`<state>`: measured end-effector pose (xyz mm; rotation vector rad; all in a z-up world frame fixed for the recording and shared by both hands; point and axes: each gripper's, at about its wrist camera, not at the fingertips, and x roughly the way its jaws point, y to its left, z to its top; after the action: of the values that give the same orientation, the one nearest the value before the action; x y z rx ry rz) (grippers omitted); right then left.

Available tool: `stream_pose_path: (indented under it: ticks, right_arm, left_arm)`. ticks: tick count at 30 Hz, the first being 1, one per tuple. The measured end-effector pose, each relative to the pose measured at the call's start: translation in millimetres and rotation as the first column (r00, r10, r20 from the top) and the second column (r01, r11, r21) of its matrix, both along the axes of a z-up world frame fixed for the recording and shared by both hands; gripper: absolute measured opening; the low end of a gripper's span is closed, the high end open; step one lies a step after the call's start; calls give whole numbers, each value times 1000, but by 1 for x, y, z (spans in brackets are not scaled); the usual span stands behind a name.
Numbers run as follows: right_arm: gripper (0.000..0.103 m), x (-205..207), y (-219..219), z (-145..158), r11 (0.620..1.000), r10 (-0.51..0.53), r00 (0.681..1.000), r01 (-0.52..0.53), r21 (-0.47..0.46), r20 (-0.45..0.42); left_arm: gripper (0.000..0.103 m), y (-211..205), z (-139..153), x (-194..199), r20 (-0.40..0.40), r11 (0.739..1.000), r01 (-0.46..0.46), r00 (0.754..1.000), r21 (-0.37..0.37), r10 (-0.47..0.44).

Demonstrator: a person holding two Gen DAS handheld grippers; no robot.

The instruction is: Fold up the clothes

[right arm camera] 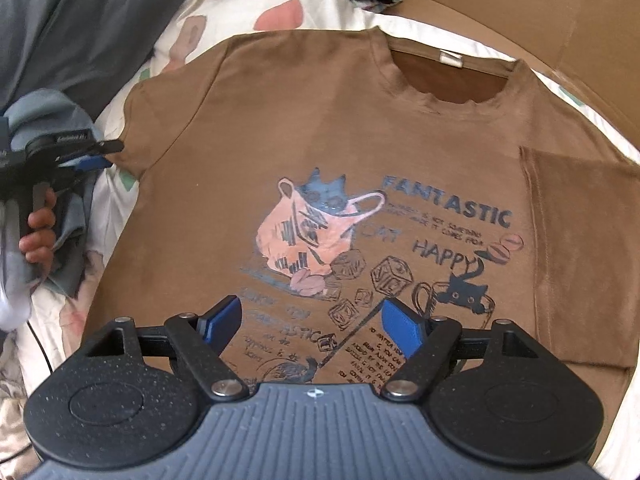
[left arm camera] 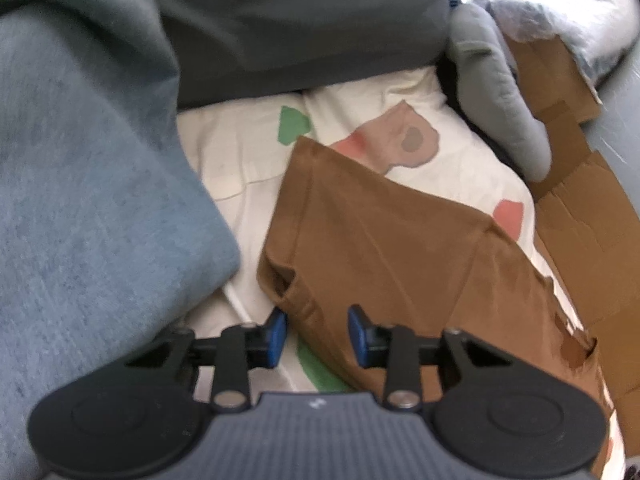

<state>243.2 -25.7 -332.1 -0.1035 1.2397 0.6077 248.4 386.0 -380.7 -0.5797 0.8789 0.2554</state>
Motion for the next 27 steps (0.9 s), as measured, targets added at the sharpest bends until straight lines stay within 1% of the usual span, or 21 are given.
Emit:
stream_pose_path:
  ticks: [1, 3, 4, 6, 7, 8, 9, 10, 11, 13, 15, 19, 22, 24, 27]
  right_arm:
    - [82, 0, 2, 0, 1000, 13, 1000, -13, -6, 6]
    - [80, 4, 7, 1, 1000, 31, 1000, -31, -5, 7]
    - [79, 8, 10, 0, 1000, 30, 1000, -30, 8, -5]
    - [76, 18, 19, 0, 999, 34, 999, -33, 41, -25]
    - [74, 23, 24, 0, 998, 37, 999, -35, 58, -34]
    - [71, 26, 31, 1, 997, 42, 999, -40, 72, -33]
    - [69, 30, 38, 3, 995, 45, 999, -43, 86, -30]
    - [64, 34, 47, 4, 994, 46, 999, -43, 103, -27]
    - [57, 37, 55, 4, 992, 43, 999, -39, 116, -30]
    - [51, 40, 69, 1, 989, 28, 998, -20, 147, -51]
    - [49, 41, 82, -5, 983, 9, 996, 7, 183, -86]
    - [35, 42, 105, -18, 971, -15, 989, 49, 233, -148]
    - [28, 41, 115, -26, 961, -46, 982, 94, 260, -185]
    - [26, 42, 121, -33, 947, -82, 972, 145, 288, -219]
    - [18, 45, 130, -44, 918, -136, 951, 226, 327, -276]
  left_arm:
    - [35, 2, -2, 0, -3, 1000, -7, 1000, -6, 7]
    - [27, 6, -4, -2, -7, 1000, -16, 1000, -25, 16]
    - [21, 8, -5, -3, -5, 999, -20, 1000, -44, 20]
    - [20, 12, -5, -7, 5, 996, -33, 999, -87, 34]
    - [19, 14, -4, -9, 9, 995, -36, 999, -94, 37]
    - [14, 15, -3, -9, 10, 996, -32, 999, -88, 33]
    - [12, 16, -1, -8, 10, 996, -26, 1000, -87, 27]
    - [11, 17, 0, -8, 10, 996, -20, 1000, -89, 21]
    - [9, 18, 2, -7, 12, 996, -13, 1000, -89, 14]
    - [8, 20, 7, -7, 19, 996, 0, 1000, -91, 2]
    - [7, 21, 13, -6, 28, 996, 21, 999, -86, -19]
    - [7, 18, 23, -1, 43, 995, 67, 997, -67, -64]
    - [7, 14, 28, 2, 53, 994, 94, 994, -52, -91]
    - [7, 11, 31, 4, 59, 993, 109, 993, -46, -106]
    - [7, 9, 34, 8, 66, 992, 122, 991, -42, -119]
